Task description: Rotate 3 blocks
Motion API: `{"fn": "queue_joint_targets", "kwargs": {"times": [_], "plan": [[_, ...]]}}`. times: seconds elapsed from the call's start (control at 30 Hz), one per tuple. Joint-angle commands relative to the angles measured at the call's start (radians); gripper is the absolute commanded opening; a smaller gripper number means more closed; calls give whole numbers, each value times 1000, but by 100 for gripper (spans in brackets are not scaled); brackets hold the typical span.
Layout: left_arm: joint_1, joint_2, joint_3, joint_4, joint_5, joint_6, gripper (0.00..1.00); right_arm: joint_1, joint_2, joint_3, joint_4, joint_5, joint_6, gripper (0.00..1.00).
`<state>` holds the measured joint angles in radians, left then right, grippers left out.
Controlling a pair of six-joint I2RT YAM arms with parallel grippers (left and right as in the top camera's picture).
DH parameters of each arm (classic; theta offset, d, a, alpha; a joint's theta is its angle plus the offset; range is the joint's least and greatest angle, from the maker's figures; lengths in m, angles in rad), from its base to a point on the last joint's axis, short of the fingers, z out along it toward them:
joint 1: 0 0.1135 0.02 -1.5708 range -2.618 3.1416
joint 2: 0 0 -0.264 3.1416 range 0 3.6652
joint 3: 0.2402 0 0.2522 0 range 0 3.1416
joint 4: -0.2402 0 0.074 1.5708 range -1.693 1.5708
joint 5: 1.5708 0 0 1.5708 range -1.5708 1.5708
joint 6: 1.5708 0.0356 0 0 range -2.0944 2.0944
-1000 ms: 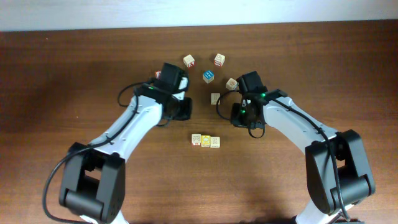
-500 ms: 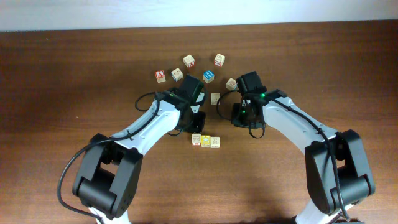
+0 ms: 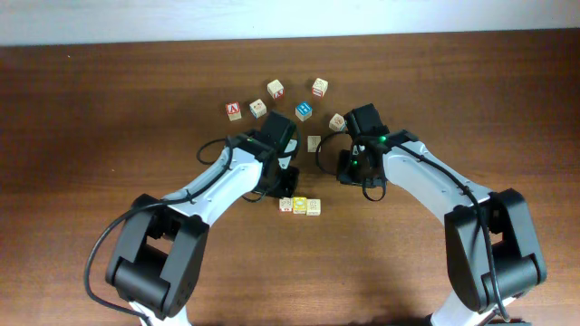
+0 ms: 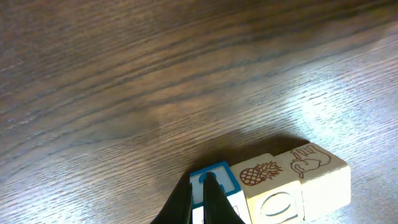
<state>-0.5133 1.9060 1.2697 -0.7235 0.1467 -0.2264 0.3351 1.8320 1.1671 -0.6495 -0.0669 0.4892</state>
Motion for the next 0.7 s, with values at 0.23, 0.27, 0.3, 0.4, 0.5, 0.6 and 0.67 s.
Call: {"fn": "queue_joint_targets", "kwargs": {"times": [0.23, 0.27, 0.3, 0.4, 0.5, 0.6, 0.67], "plan": [[-16, 13, -19, 7, 14, 16, 5, 6, 7, 11, 0, 24, -6, 31], [-16, 13, -19, 7, 14, 16, 5, 6, 7, 11, 0, 24, -6, 31], [-16, 13, -19, 6, 14, 16, 5, 6, 7, 11, 0, 23, -6, 31], [-16, 13, -19, 6, 14, 16, 5, 6, 7, 11, -1, 23, -6, 31], [-16, 13, -19, 5, 14, 16, 5, 6, 7, 11, -1, 23, -6, 31], [-16, 13, -19, 5, 14, 16, 6, 6, 7, 11, -1, 23, -6, 31], [-16, 13, -19, 4, 14, 16, 6, 6, 7, 11, -1, 23, -6, 31]]}}
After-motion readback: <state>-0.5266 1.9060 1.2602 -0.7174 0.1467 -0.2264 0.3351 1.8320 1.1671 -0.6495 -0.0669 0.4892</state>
